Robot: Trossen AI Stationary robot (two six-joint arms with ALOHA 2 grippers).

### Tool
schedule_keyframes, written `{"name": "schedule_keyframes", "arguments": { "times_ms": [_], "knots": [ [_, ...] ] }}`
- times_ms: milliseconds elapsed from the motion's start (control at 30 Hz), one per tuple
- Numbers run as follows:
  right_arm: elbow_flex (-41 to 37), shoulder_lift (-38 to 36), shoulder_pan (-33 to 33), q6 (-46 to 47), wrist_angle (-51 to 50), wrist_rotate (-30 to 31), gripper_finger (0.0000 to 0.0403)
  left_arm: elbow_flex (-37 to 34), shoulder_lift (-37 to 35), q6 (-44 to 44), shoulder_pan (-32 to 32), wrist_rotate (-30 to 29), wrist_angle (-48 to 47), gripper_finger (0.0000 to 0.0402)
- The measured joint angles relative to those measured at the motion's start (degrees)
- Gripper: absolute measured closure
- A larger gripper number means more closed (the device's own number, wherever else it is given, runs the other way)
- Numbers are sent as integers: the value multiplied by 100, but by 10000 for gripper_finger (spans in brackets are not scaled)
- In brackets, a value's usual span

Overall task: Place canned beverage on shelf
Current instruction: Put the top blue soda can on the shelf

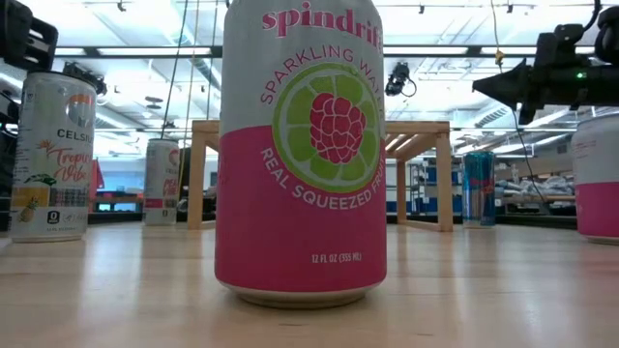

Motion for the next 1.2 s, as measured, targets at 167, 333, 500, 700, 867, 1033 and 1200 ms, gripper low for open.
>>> {"name": "schedule_keyframes", "arguments": {
  "times_ms": [167, 333, 500, 700, 867, 1033, 1200],
  "knots": [
    [0, 0, 2, 38, 4, 146, 389, 0, 0, 685, 0, 2, 0, 88],
    [0, -2, 2, 177, 105, 238, 389, 0, 0, 791, 0, 2, 0, 88],
    [0, -2, 4, 155, 90, 130, 389, 0, 0, 791, 0, 0, 0, 88],
    [1, -2, 4, 128, 107, 131, 368, 0, 0, 793, 0, 1, 0, 88],
    [0, -2, 4, 129, 109, 129, 323, 0, 0, 792, 0, 2, 0, 88],
    [0, 0, 4, 128, 85, 129, 278, 0, 0, 793, 0, 2, 0, 88],
    [0, -2, 4, 124, 80, 196, 244, 0, 0, 792, -1, 2, -2, 88]
  ]
}}
